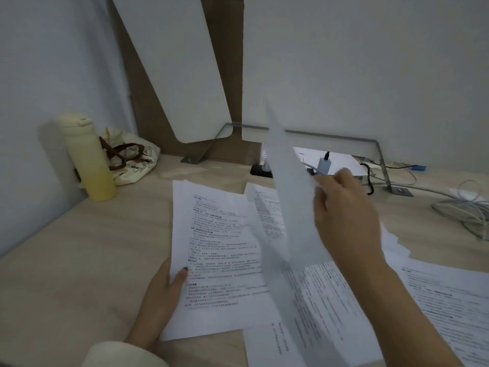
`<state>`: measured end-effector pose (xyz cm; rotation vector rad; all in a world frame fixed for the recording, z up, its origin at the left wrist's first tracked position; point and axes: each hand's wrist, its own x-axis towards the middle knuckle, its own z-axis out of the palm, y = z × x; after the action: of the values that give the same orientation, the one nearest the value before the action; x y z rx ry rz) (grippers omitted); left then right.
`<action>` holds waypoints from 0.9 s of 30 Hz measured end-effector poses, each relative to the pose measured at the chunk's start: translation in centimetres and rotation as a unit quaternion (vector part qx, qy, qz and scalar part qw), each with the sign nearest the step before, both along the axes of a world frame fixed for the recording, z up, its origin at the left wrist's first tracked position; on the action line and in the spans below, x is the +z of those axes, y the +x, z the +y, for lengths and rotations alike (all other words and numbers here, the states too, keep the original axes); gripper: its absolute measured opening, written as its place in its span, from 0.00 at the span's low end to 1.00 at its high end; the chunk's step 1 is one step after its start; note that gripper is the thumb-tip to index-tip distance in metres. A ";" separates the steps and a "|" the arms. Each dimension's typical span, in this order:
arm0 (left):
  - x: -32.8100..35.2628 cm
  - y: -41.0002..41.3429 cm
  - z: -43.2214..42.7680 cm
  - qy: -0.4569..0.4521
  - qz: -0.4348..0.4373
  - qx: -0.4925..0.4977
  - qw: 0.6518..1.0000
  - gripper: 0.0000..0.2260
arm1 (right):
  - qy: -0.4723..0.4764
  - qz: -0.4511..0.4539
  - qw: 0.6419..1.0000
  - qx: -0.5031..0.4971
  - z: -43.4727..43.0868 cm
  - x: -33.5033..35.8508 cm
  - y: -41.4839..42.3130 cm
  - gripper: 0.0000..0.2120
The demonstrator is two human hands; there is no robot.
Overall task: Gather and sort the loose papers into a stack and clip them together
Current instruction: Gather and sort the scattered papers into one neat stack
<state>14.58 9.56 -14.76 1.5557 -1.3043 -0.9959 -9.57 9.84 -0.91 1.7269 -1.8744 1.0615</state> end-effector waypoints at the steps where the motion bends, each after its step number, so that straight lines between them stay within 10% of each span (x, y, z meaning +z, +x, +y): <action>1: 0.0 -0.2 0.1 -0.001 0.008 -0.002 1.000 0.18 | 0.002 0.040 0.999 0.014 0.3 0.5 1.5 0.10; 13: 0.2 -0.9 1.0 -0.009 0.109 0.012 0.994 0.10 | 0.306 0.134 0.922 0.194 1.0 -10.1 12.5 0.15; 21: 0.3 -0.5 0.6 0.016 0.097 -0.005 0.995 0.11 | 0.209 0.176 0.942 0.196 -0.3 -11.6 11.9 0.18; 27: 1.1 1.7 0.2 0.126 0.315 -0.031 0.940 0.13 | 0.100 0.177 0.929 0.310 -0.4 -10.3 5.8 0.15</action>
<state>16.27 9.75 -13.64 1.2162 -0.7963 -1.5881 -3.72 9.44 -11.17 2.5283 -1.2676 0.6856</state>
